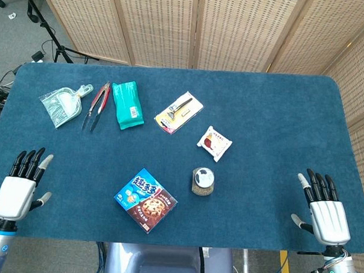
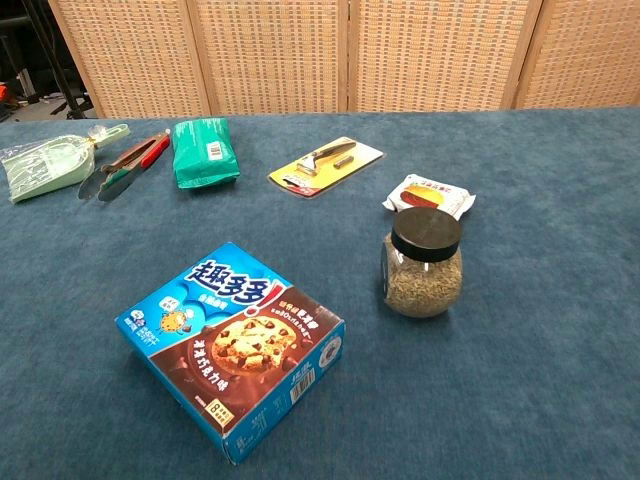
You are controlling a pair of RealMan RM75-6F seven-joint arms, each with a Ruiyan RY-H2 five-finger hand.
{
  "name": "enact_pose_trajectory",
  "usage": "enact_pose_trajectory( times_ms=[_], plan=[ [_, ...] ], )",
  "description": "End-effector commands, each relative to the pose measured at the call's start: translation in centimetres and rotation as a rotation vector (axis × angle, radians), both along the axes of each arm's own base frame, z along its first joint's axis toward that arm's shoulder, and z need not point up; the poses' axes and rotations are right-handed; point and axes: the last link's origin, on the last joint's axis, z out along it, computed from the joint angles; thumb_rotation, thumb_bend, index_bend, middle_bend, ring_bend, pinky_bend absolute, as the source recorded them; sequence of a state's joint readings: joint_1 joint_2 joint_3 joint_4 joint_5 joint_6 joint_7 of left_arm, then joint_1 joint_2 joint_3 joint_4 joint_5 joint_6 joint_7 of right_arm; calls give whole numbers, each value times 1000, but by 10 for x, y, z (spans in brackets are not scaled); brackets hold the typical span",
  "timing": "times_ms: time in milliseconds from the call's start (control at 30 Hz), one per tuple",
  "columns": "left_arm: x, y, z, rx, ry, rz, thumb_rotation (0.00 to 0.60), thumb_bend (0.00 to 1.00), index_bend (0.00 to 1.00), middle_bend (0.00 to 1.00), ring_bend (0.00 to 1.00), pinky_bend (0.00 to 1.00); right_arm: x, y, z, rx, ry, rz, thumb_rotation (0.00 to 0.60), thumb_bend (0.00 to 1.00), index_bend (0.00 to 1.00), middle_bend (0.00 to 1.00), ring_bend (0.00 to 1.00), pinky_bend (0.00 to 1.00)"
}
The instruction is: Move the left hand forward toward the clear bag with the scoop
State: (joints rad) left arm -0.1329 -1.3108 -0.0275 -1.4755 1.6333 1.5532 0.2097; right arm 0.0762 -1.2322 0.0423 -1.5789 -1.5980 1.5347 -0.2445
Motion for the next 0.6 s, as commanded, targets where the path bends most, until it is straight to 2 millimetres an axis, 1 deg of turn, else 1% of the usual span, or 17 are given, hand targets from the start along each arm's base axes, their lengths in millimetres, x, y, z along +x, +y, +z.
enact_pose_trajectory(
  times_ms=[33,67,100,167,200,267,300,367,433,533,600],
  plan=[
    [4,10,3,11,6,-10,600,197,0,73,170,231,0,0,0,0,-1,0,600,82,0,0,0,0],
    [6,17,5,24,8,-18,600,216,0,147,253,286,0,0,0,0,-1,1,600,82,0,0,0,0],
    [9,22,7,36,7,-25,600,228,0,201,306,317,1,0,0,0,-2,2,600,85,0,0,0,0],
    [15,35,11,54,-5,-45,600,266,0,351,450,384,1,0,-1,3,-1,2,600,87,0,0,0,0],
    [17,40,12,51,-8,-47,600,280,0,391,488,402,1,0,-1,5,0,2,600,86,0,0,0,0],
    [20,52,16,26,-9,-37,600,337,0,502,596,454,0,0,-2,9,2,0,600,86,0,0,0,0],
    [27,69,21,-2,-22,-29,600,360,0,536,627,472,0,-1,-3,14,3,-1,600,84,0,0,0,0],
    [33,82,26,-36,-33,-4,600,436,0,625,703,516,0,-1,-4,16,4,-2,600,83,0,0,0,0],
    [40,93,33,-50,-23,6,600,483,0,658,738,536,0,-1,-4,17,3,-3,600,83,0,0,0,0],
    [48,109,43,-58,11,29,600,528,0,663,761,552,0,-2,-5,20,4,-7,600,82,0,0,0,0],
    [55,125,50,-72,41,50,600,557,0,666,771,560,-1,-3,-5,24,4,-12,600,83,0,0,0,0]
  ],
)
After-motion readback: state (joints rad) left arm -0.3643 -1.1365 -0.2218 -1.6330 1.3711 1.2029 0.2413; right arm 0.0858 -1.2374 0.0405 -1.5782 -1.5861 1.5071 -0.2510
